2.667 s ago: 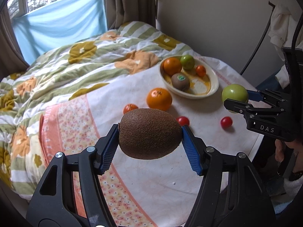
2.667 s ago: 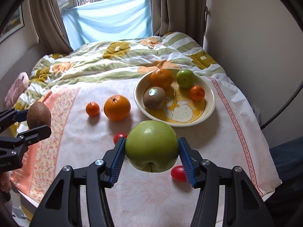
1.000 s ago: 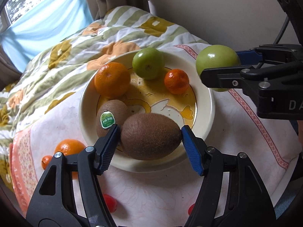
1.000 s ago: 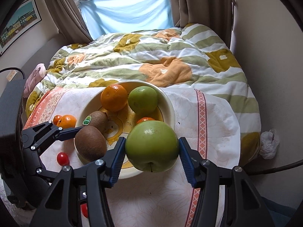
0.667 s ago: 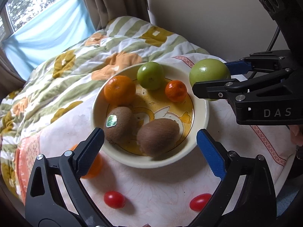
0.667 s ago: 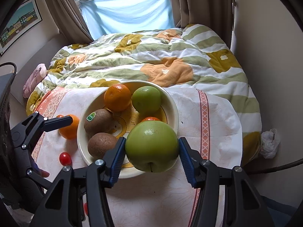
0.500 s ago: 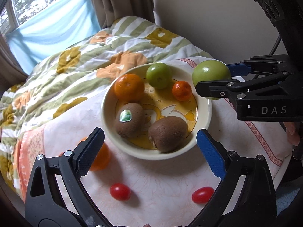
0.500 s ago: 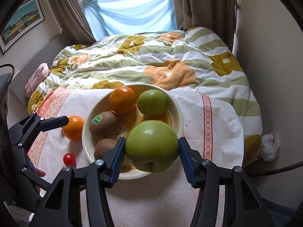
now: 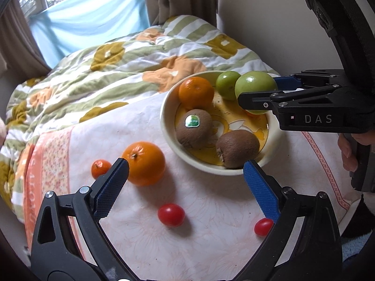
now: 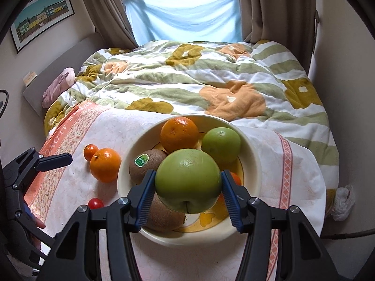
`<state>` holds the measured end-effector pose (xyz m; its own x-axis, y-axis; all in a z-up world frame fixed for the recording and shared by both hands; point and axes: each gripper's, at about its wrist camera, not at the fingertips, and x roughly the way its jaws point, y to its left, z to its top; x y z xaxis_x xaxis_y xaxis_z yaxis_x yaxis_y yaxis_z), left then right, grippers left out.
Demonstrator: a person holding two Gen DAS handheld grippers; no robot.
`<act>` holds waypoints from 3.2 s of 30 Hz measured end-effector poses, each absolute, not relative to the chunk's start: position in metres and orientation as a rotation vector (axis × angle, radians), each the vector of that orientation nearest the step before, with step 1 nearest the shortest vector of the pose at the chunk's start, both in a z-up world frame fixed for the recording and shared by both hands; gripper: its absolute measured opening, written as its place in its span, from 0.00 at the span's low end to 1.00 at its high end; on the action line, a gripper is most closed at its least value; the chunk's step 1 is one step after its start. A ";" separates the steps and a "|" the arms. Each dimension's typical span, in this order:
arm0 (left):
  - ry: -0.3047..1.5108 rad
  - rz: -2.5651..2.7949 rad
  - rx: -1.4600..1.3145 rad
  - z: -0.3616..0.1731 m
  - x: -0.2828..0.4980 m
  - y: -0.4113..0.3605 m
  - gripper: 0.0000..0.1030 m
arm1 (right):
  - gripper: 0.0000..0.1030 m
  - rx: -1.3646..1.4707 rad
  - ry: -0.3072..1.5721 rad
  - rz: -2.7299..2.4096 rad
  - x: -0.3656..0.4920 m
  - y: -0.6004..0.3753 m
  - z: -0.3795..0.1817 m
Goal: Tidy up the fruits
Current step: 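Open both tools and withdraw them from the bowl, then grasp a red cherry tomato with the left tool while the right tool grasps another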
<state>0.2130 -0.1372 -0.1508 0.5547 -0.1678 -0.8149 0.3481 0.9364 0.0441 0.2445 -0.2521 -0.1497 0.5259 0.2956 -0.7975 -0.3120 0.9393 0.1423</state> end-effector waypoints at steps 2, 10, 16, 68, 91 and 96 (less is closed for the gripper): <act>0.941 -0.291 0.191 -0.152 0.212 -0.131 0.99 | 0.50 -0.035 0.953 0.379 0.247 -0.248 -0.153; 0.962 -0.241 0.119 -0.159 0.215 -0.113 0.99 | 0.50 -0.108 0.964 0.406 0.252 -0.234 -0.170; 0.988 -0.194 0.103 -0.167 0.214 -0.104 0.99 | 0.50 -0.148 0.954 0.424 0.251 -0.226 -0.177; 0.818 -0.359 0.076 -0.056 0.152 0.002 0.99 | 0.93 0.040 0.850 0.050 0.108 -0.188 -0.056; 0.963 -0.645 0.200 -0.159 0.184 -0.044 0.99 | 0.93 0.246 0.942 -0.259 0.066 -0.172 -0.147; 0.971 -0.648 0.197 -0.182 0.192 -0.058 0.87 | 0.93 0.297 0.963 -0.251 0.072 -0.174 -0.170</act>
<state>0.1920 -0.0577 -0.1818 0.3950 -0.4215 -0.8163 0.5918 0.7963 -0.1249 0.0721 -0.1740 -0.1696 0.5480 -0.0776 -0.8328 0.3388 0.9309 0.1362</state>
